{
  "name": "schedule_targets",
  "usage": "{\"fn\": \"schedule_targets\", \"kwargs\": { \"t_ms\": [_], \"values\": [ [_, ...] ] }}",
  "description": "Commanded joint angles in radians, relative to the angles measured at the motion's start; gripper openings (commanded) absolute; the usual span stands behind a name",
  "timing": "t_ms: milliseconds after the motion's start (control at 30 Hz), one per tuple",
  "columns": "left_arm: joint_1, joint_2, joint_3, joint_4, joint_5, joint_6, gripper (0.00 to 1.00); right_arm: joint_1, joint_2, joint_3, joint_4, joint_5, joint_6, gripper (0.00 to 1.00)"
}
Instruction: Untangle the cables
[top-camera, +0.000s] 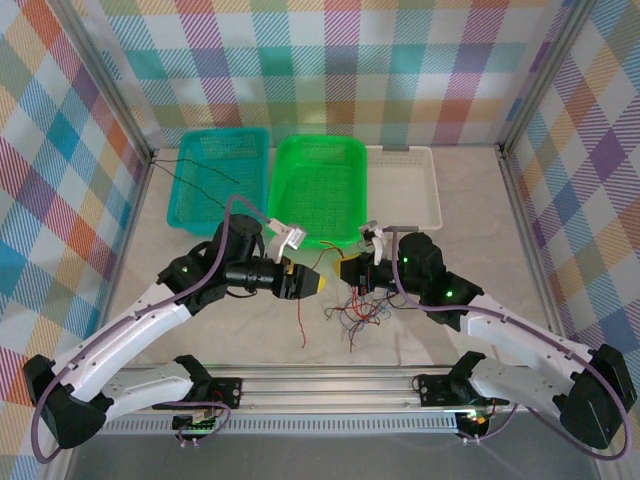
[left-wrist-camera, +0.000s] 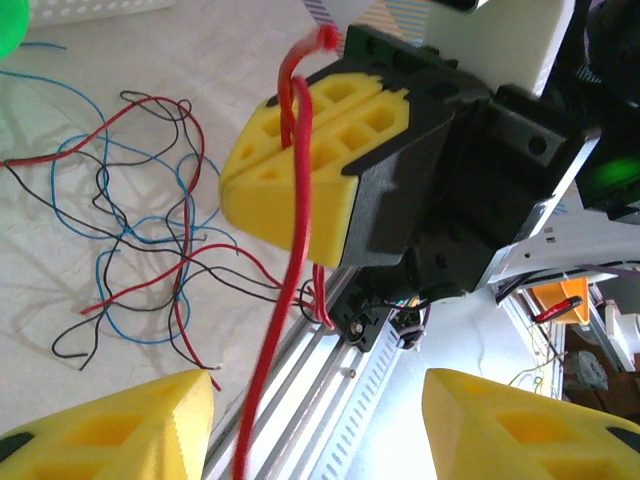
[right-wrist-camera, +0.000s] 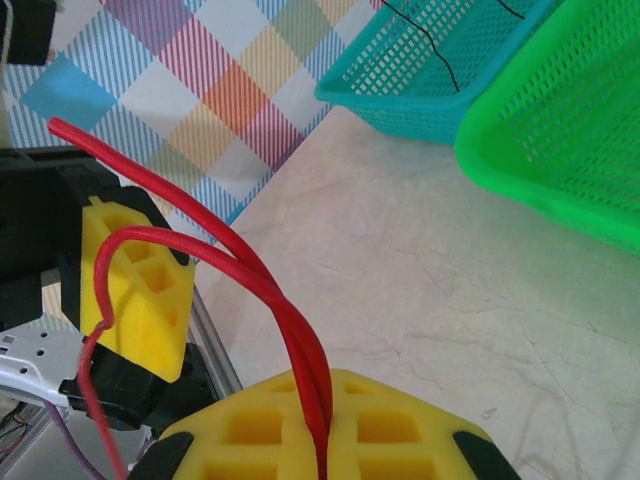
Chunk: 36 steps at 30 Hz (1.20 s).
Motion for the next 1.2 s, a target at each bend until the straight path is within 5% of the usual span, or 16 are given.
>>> {"fn": "schedule_targets", "kwargs": {
  "t_ms": [0, 200, 300, 467, 533, 633, 800, 1167],
  "values": [
    [-0.011, -0.029, -0.033, 0.012, 0.003, 0.001, 0.57, -0.004, -0.012, -0.007, -0.003, -0.009, -0.004, 0.00],
    [-0.010, -0.063, -0.053, -0.003, -0.050, -0.004, 0.53, -0.004, -0.012, -0.014, 0.007, -0.051, -0.002, 0.00],
    [-0.010, -0.077, -0.056, 0.007, -0.069, -0.010, 0.28, -0.004, -0.016, -0.017, 0.009, -0.063, -0.003, 0.00],
    [-0.011, -0.083, -0.055, 0.022, -0.074, -0.018, 0.00, -0.004, -0.024, -0.017, -0.007, -0.065, -0.001, 0.00],
    [-0.010, -0.083, -0.057, 0.023, -0.082, -0.024, 0.00, -0.004, -0.029, -0.016, -0.024, -0.053, 0.000, 0.00],
    [-0.010, -0.082, -0.064, 0.030, -0.100, -0.035, 0.00, -0.005, -0.042, -0.013, -0.061, -0.018, 0.005, 0.15],
    [-0.010, -0.048, -0.037, 0.018, -0.155, -0.045, 0.00, -0.004, -0.069, 0.005, -0.098, 0.012, -0.007, 0.51],
    [-0.013, 0.071, 0.098, -0.084, -0.169, 0.041, 0.00, -0.004, -0.043, 0.125, -0.160, 0.072, -0.044, 0.59]
  ]
}}
